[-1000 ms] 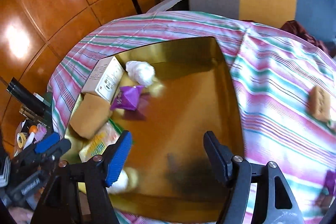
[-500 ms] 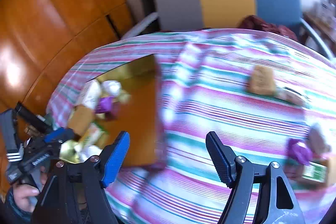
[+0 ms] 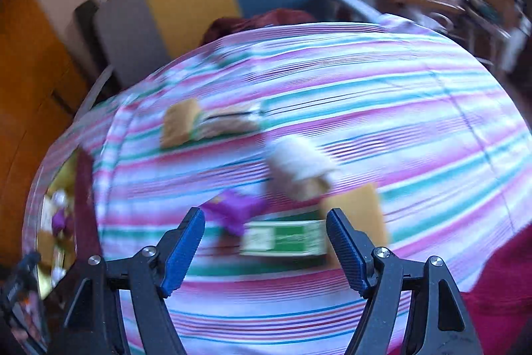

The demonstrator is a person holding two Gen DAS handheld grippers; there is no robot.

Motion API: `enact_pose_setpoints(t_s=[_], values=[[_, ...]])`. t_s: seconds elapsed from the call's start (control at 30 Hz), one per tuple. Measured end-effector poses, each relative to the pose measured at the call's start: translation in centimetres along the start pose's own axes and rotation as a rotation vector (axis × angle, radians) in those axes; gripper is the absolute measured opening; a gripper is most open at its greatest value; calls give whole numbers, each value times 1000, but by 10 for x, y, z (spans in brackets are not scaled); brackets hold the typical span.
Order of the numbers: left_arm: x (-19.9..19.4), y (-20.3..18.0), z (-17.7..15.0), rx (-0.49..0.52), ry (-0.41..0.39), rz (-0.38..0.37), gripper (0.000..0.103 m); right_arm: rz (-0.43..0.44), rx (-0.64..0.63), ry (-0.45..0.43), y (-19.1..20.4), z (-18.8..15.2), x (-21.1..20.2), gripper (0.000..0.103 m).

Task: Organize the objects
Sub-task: 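Move both tools back over the remaining items on the table, then grasp the clear cracker bar with green ends with right tool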

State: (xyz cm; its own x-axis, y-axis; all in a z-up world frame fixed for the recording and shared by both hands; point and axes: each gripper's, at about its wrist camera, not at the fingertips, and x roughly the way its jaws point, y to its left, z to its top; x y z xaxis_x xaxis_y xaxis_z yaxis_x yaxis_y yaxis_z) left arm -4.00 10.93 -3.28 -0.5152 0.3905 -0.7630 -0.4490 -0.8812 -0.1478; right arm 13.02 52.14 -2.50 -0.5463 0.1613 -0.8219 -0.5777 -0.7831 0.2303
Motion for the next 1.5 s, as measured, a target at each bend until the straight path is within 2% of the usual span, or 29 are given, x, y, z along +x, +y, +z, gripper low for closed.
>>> enact_pose_setpoints(t_s=[0.13, 0.23, 0.4, 0.63, 0.73, 0.9, 1.03, 1.17, 1.33, 1.43, 1.47, 1.5], values=[[5, -22, 5, 50, 11, -28, 58, -15, 88, -19, -33, 10, -4, 76], [9, -39, 9, 85, 19, -54, 58, -15, 108, -5, -41, 14, 1, 77], [14, -68, 21, 132, 25, -99, 58, -19, 71, 32, -31, 24, 25, 77], [35, -107, 41, 153, 59, -170, 58, 12, 32, -1, -8, 53, 40, 80], [48, -119, 44, 152, 92, -190, 58, 19, -50, 2, 9, 65, 54, 82], [63, -126, 41, 164, 133, -209, 58, 41, -353, 33, 49, 84, 84, 83], [74, -122, 42, 142, 159, -226, 58, 48, -589, 130, 76, 97, 118, 84], [80, -122, 45, 140, 164, -242, 58, 43, -764, 222, 92, 103, 150, 83], [90, -126, 49, 130, 182, -261, 58, 42, -913, 306, 109, 110, 180, 91], [98, -128, 49, 125, 199, -263, 58, 66, -942, 374, 112, 113, 200, 95], [99, -127, 49, 124, 202, -262, 58, 71, -932, 404, 110, 113, 207, 95], [101, -127, 49, 124, 207, -260, 58, 71, -916, 430, 106, 111, 214, 86]])
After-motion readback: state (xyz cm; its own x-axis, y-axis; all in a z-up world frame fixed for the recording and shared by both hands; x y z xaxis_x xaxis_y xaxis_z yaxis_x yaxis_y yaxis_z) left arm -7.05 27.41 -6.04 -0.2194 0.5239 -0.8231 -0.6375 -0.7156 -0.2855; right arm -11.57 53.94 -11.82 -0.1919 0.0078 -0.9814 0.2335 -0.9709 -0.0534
